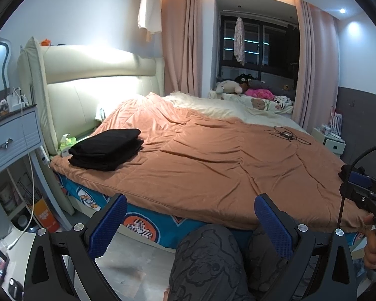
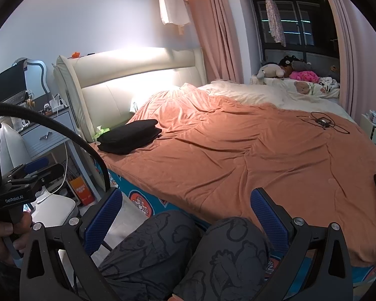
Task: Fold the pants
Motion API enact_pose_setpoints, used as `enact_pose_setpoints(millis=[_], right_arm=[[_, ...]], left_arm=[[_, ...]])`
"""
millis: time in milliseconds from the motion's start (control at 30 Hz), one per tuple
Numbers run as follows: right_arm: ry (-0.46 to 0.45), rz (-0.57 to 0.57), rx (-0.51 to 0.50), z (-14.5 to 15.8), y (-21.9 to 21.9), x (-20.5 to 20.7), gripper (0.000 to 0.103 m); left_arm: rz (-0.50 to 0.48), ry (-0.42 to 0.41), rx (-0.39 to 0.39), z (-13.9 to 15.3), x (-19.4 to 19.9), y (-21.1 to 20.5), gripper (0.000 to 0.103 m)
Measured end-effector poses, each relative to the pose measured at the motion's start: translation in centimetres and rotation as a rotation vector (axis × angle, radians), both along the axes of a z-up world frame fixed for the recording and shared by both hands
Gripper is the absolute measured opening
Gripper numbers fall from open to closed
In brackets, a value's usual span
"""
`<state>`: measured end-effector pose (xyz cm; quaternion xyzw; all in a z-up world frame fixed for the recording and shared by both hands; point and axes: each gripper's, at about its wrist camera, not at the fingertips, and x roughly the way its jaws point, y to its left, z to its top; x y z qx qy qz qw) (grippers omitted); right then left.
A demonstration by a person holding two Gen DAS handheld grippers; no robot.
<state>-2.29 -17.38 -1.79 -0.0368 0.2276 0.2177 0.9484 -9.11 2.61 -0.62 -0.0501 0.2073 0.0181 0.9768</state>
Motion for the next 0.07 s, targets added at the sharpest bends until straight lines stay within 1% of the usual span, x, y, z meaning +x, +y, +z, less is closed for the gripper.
enact_pose_setpoints(millis=[67], right_arm=[[0.001, -0.002, 0.001, 0.04, -0.14, 0.0, 0.103]], left_arm=[[0.001, 0.001, 0.004, 0.03, 0.06, 0.06, 0.102]])
